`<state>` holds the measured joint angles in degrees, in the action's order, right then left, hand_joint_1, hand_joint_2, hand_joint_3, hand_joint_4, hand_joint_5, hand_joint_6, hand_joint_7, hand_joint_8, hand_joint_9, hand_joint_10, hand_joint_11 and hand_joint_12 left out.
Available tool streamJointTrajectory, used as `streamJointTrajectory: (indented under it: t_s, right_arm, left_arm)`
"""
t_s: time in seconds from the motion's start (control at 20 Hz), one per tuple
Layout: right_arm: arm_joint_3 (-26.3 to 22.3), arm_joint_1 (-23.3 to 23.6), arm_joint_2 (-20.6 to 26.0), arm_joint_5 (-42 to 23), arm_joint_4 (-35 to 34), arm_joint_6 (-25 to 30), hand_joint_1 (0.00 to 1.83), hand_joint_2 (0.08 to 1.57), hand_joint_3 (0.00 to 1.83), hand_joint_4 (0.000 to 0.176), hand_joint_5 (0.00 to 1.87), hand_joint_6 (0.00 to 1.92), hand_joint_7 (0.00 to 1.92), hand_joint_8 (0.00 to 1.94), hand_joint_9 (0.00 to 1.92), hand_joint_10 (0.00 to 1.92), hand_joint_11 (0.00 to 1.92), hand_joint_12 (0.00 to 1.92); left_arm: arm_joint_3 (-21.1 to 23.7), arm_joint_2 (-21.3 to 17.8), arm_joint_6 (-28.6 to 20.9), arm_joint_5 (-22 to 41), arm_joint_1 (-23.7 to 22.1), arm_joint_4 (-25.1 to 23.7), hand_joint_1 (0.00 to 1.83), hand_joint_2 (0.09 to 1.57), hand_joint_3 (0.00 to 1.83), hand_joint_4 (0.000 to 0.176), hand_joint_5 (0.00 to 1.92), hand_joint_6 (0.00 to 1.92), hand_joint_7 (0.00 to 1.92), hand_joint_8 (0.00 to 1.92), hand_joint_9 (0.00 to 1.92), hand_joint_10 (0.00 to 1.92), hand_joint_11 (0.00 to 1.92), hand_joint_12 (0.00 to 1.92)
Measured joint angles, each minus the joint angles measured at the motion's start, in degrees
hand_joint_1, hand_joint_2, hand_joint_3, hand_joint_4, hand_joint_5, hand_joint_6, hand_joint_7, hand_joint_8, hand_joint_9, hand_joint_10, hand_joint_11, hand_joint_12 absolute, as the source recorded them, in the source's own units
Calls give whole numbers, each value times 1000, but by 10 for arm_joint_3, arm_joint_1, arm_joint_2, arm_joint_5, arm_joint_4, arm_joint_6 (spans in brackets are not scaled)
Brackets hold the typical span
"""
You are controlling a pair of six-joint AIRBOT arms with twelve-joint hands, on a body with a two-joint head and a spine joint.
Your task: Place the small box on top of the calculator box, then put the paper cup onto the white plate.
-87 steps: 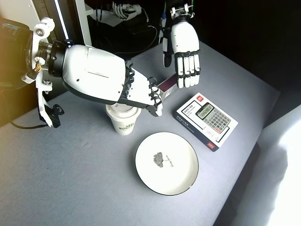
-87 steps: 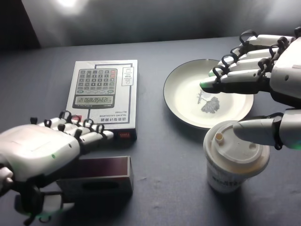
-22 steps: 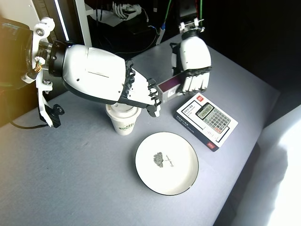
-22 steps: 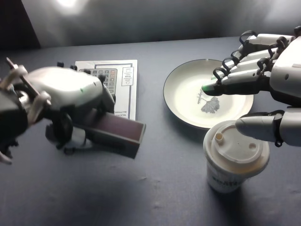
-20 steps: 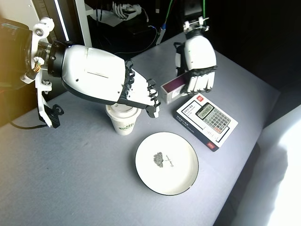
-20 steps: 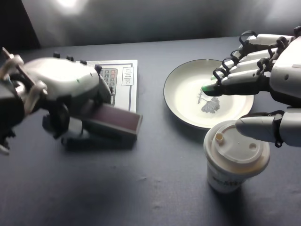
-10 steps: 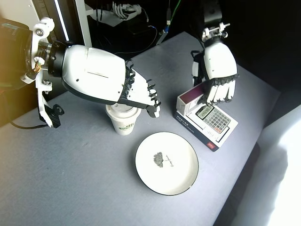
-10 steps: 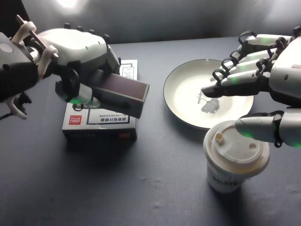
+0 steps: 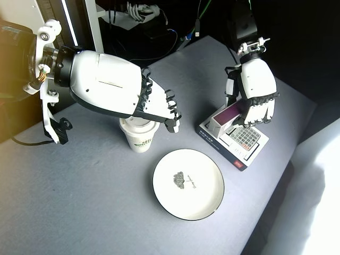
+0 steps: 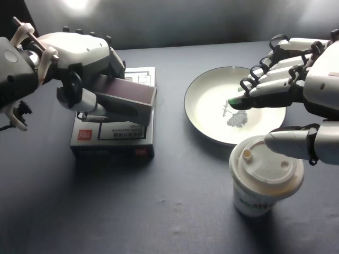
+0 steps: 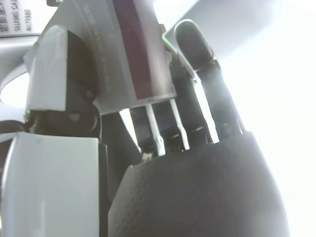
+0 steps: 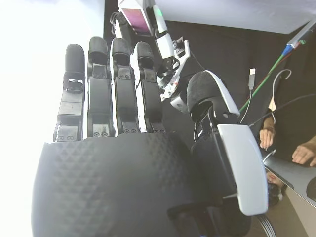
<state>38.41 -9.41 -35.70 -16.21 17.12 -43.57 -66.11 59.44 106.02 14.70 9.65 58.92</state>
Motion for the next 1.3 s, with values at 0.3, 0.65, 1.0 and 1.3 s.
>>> streamJointTrajectory:
  t_s: [0.3,0.65,1.0,1.3]
  right_arm:
    - [0,0,0,0,0,0,51,1466,0,0,416,5,403,6,365,4,0,854]
    - [0,1,0,0,0,0,91,1458,1,0,413,1,405,0,366,0,0,866]
    - [0,1,0,-1,0,0,119,1447,0,0,404,3,398,3,361,3,0,871]
    - [-6,1,2,7,-16,3,192,1429,0,0,400,1,403,1,373,2,0,856]
  left_arm:
    - [-13,9,-16,3,8,0,1353,1199,0,0,821,922,854,1301,685,1564,432,1450]
    - [-13,10,-24,5,16,0,1212,1215,1,0,666,1293,908,1257,684,876,290,1373]
    - [-12,10,-24,3,26,0,805,1144,16,0,316,2,378,0,391,1,67,787]
    - [-5,10,-24,12,28,2,634,1060,0,0,183,0,248,0,272,0,0,699]
